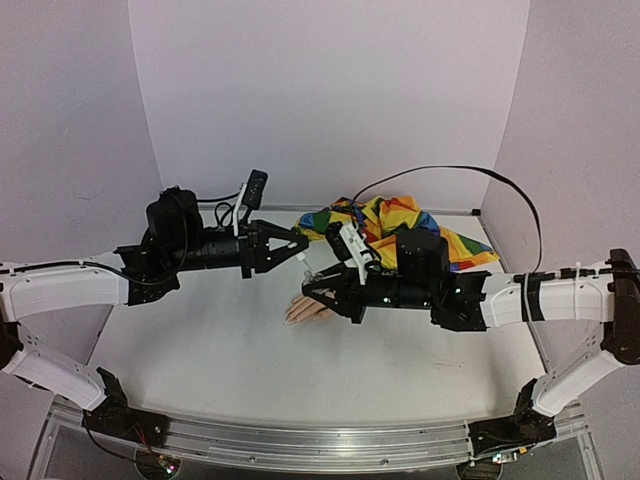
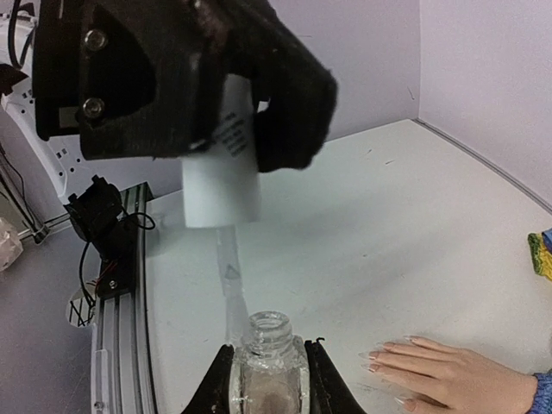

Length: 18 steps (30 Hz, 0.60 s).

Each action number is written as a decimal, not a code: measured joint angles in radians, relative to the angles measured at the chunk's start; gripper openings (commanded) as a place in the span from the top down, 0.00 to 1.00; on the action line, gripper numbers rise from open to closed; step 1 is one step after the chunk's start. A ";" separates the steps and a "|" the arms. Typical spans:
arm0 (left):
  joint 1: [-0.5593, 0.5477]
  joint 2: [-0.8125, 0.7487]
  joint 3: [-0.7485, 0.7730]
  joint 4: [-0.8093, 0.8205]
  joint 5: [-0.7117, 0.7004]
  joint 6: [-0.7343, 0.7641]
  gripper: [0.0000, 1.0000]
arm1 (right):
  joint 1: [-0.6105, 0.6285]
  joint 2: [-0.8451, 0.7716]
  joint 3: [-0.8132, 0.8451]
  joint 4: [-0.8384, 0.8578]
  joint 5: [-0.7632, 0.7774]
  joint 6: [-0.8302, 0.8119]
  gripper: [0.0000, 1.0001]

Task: Paint the nails

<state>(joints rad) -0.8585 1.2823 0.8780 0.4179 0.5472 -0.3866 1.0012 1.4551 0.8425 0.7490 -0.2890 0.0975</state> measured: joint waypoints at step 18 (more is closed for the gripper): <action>-0.001 -0.058 0.000 -0.056 -0.033 0.035 1.00 | 0.023 0.001 0.000 0.075 0.009 0.000 1.00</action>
<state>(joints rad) -0.8593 1.2243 0.8776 0.3622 0.5144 -0.3515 1.0245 1.4563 0.8421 0.8242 -0.2802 0.0978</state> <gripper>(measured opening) 0.153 0.221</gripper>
